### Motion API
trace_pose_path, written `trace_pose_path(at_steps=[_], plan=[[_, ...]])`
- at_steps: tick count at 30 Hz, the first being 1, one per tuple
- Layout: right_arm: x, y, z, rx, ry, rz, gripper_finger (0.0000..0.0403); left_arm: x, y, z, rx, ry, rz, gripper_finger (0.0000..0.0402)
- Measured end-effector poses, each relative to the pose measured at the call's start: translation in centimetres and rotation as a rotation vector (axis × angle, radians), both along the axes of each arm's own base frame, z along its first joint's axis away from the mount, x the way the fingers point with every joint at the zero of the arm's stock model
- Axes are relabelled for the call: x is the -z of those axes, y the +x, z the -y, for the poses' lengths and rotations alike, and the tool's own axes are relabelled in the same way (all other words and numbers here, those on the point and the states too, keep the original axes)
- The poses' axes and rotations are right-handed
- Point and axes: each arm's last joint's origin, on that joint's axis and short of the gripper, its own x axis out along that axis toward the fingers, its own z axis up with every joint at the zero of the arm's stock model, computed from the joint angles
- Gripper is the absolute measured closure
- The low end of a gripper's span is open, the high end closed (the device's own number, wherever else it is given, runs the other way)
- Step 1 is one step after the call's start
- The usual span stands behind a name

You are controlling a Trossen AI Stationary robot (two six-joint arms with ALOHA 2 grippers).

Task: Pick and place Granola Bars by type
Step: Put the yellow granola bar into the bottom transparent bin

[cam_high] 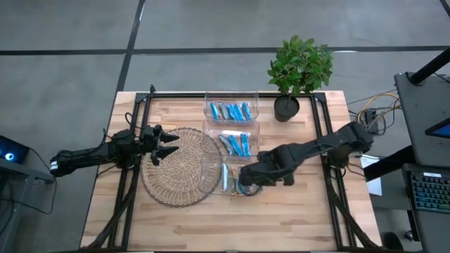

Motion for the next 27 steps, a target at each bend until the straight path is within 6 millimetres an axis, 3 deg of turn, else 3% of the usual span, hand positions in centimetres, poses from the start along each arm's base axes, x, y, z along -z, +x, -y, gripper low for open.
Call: trace_pose_path(at_steps=[17, 22, 27], plan=[[1.8, 11.6, 1.6, -0.102, -0.016, 0.075, 0.0394, 0.0, 0.0, 0.0, 0.000, 0.000, 0.000, 0.0140], [2.8, 13.6, 2.0, -0.127, -0.015, 0.064, 0.0394, 0.0, 0.0, 0.0, 0.000, 0.000, 0.000, 0.0140], [4.3, 14.3, 2.3, -0.128, -0.011, 0.044, 0.0394, 0.0, 0.0, 0.0, 0.000, 0.000, 0.000, 0.0140]])
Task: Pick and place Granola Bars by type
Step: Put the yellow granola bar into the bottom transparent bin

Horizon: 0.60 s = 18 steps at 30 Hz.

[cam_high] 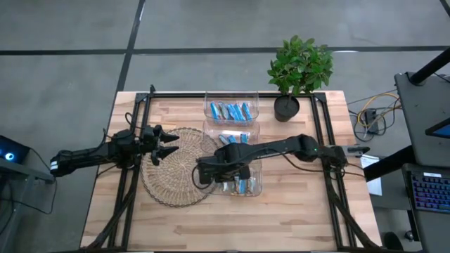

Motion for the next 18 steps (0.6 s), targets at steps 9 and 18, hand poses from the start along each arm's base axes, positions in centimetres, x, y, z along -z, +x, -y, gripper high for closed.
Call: trace_pose_path(at_steps=[9, 18], plan=[[2.5, 0.8, 0.5, -0.043, -0.004, -0.049, 0.0394, 0.0, 0.0, 0.0, 0.000, 0.000, -0.001, 0.0140], [5.7, 2.4, 1.3, -0.091, -0.005, -0.045, 0.0394, 0.0, 0.0, 0.0, 0.000, 0.000, 0.000, 0.0140]])
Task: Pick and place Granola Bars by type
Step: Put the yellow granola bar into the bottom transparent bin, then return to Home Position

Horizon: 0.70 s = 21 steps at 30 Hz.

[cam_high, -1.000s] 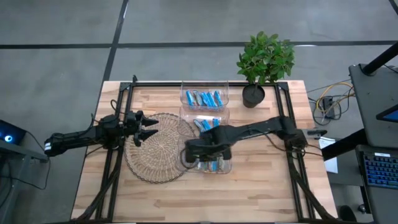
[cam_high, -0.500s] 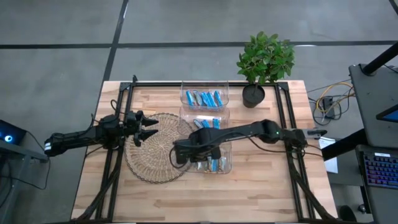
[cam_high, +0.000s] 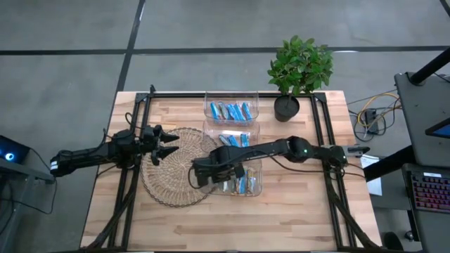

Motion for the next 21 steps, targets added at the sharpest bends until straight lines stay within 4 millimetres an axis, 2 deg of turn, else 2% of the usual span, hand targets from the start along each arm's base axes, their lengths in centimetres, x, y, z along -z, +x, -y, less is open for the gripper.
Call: trace_pose_path(at_steps=[5, 10, 14, 21], plan=[[1.4, 0.7, 0.0, -0.025, 0.017, 0.015, 0.0394, 0.0, 0.0, 0.0, -0.001, 0.000, 0.000, 0.0140], [1.5, 0.7, 0.1, -0.062, -0.012, 0.022, 0.0381, 0.0, 0.0, 0.0, -0.001, 0.000, 0.000, 0.0140], [1.5, 0.8, 0.2, -0.063, -0.044, 0.028, 0.0350, 0.0, 0.0, 0.0, 0.000, 0.000, -0.001, 0.0140], [1.1, 0.5, 0.4, -0.065, -0.063, 0.018, 0.0266, 0.0, 0.0, 0.0, -0.001, 0.000, -0.001, 0.0140]])
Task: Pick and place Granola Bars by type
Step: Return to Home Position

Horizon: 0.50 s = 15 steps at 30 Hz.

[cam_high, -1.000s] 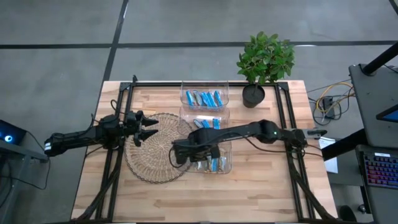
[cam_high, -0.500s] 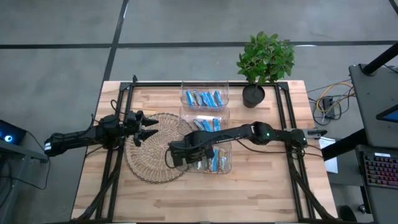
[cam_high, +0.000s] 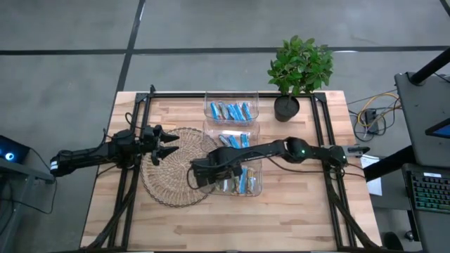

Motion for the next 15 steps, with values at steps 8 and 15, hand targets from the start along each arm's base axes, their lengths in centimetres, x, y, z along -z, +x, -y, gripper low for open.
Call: trace_pose_path(at_steps=[8, 15], plan=[[-3.2, -1.0, 0.6, -0.016, -0.096, 0.042, 0.0227, 0.0, 0.0, 0.0, 0.000, 0.000, 0.000, 0.0140], [-6.1, -2.4, 0.8, -0.089, -0.112, 0.048, 0.0225, 0.0, 0.0, 0.0, 0.000, 0.000, 0.000, 0.0140]])
